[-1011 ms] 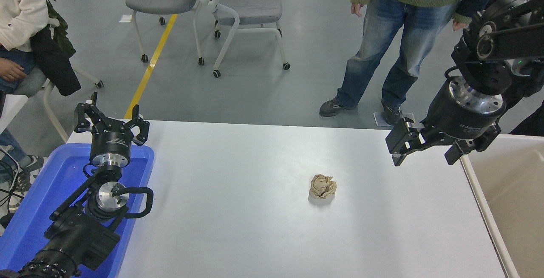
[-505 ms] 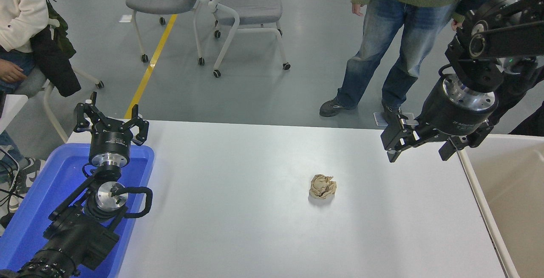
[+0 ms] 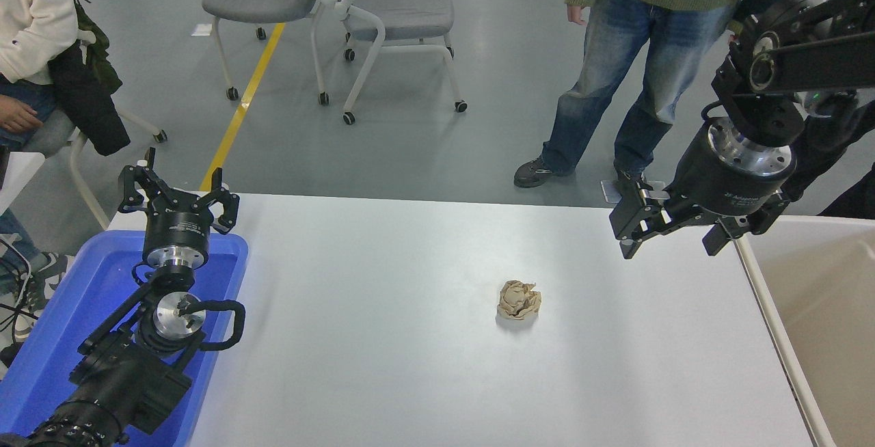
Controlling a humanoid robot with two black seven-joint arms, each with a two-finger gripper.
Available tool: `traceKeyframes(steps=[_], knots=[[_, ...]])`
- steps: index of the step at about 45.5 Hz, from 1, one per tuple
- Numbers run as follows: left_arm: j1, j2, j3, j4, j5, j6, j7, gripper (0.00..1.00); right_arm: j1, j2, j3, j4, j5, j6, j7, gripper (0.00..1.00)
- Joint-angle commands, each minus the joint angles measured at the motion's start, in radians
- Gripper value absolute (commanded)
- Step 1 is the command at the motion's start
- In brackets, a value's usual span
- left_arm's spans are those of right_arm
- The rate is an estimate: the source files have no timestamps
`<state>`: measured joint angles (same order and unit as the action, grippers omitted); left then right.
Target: Pick up paper ball place in dustbin
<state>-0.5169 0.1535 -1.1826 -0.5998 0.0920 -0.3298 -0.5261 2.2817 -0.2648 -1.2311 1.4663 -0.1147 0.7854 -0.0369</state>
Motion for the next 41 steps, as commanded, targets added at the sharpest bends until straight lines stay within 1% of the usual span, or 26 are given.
traceKeyframes(steps=[1,11,18,25,33,38,41], knots=[[0.002,0.0,0.0,0.0,0.0,0.0,0.0,0.99,-0.018,-0.018,0.025,-0.012,-0.031,0.0,0.002,1.0],[0.002,0.0,0.0,0.0,0.0,0.0,0.0,0.99,-0.108,0.065,0.113,-0.121,-0.016,0.0,0.002,1.0],[0.0,0.0,0.0,0.0,0.0,0.0,0.0,0.99,-0.185,0.14,0.142,-0.181,-0.016,-0.077,0.0,1.0],[0.002,0.0,0.0,0.0,0.0,0.0,0.0,0.99,-0.304,0.228,0.174,-0.299,-0.014,-0.161,0.0,1.0],[0.0,0.0,0.0,0.0,0.0,0.0,0.0,0.99,-0.421,0.265,0.186,-0.406,0.007,-0.287,-0.003,1.0],[0.0,0.0,0.0,0.0,0.0,0.0,0.0,0.99,-0.498,0.265,0.197,-0.465,0.007,-0.34,-0.001,1.0],[0.002,0.0,0.0,0.0,0.0,0.0,0.0,0.99,-0.548,0.265,0.203,-0.495,0.007,-0.399,-0.001,1.0]])
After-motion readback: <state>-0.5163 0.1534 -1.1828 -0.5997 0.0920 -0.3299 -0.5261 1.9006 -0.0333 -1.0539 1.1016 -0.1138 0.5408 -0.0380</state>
